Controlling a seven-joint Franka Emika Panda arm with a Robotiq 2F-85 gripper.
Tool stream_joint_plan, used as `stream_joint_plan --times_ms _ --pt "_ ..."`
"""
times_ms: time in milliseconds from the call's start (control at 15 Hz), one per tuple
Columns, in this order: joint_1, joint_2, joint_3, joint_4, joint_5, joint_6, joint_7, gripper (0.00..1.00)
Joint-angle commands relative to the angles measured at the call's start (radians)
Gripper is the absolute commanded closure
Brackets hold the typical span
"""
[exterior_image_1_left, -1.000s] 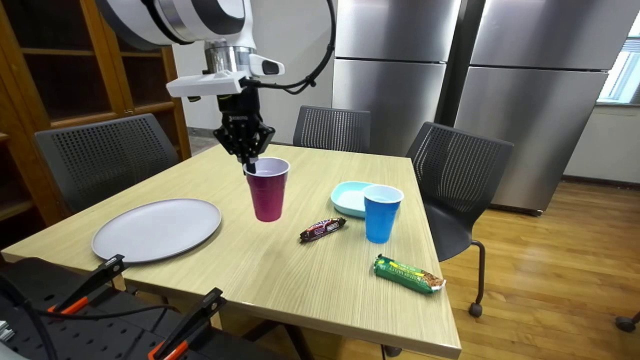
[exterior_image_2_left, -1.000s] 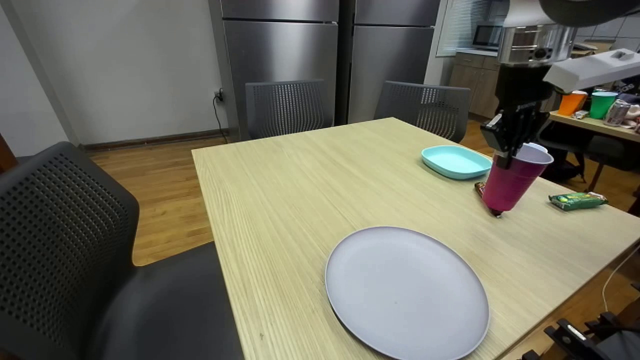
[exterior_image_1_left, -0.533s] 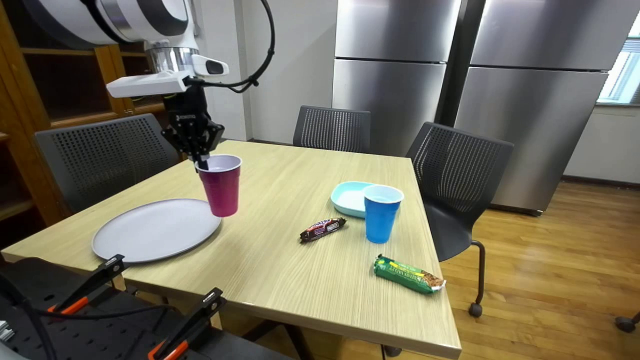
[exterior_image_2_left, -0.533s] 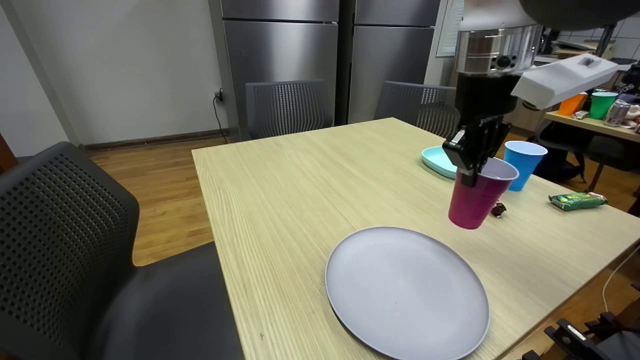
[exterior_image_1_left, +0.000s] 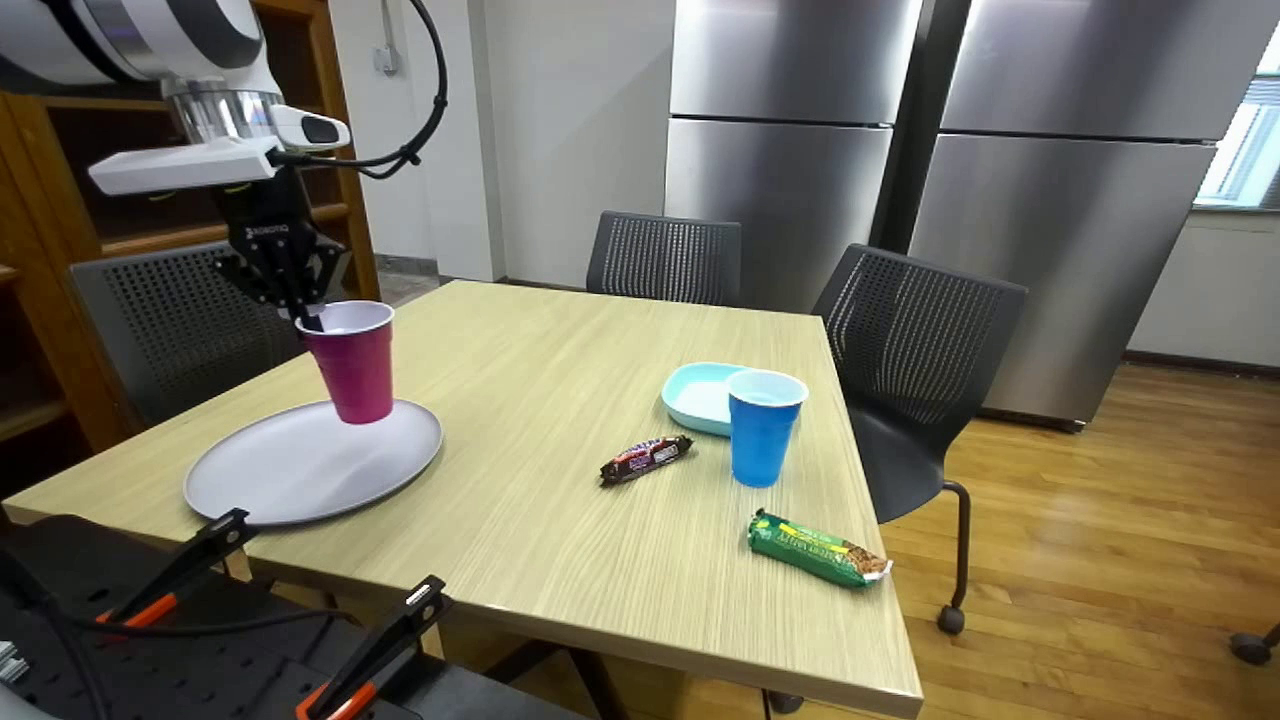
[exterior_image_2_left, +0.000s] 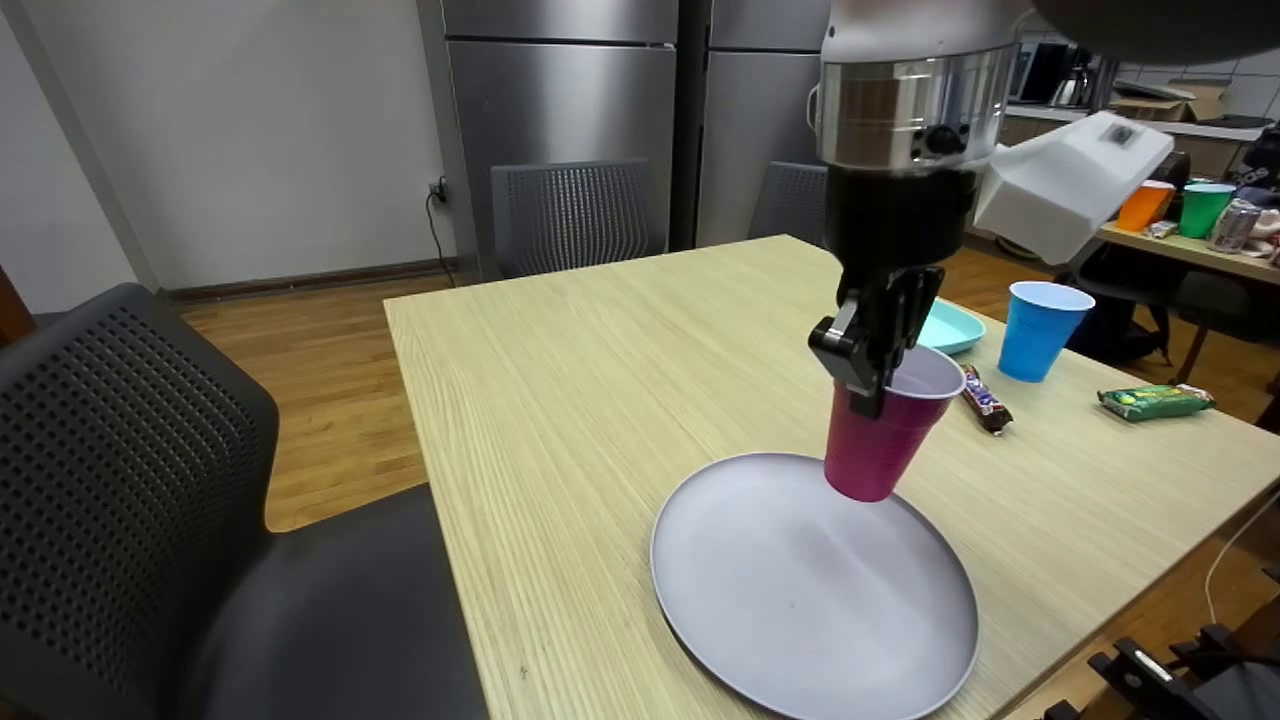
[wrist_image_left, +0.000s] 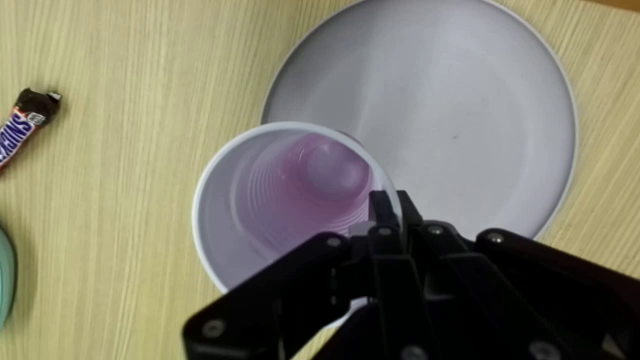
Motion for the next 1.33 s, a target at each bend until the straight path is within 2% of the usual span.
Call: stream_joint_plan --times_ms 0,467,1267 --pt "0.028 0.036 0.043 0.041 -0.002 -0.029 0.064 0.99" --pt "0.077 0.146 0.064 0.117 0.012 -0.006 0.116 0.99" --pt "0.152 0.283 0.027 0.226 -0.024 0.032 0.217 0.99"
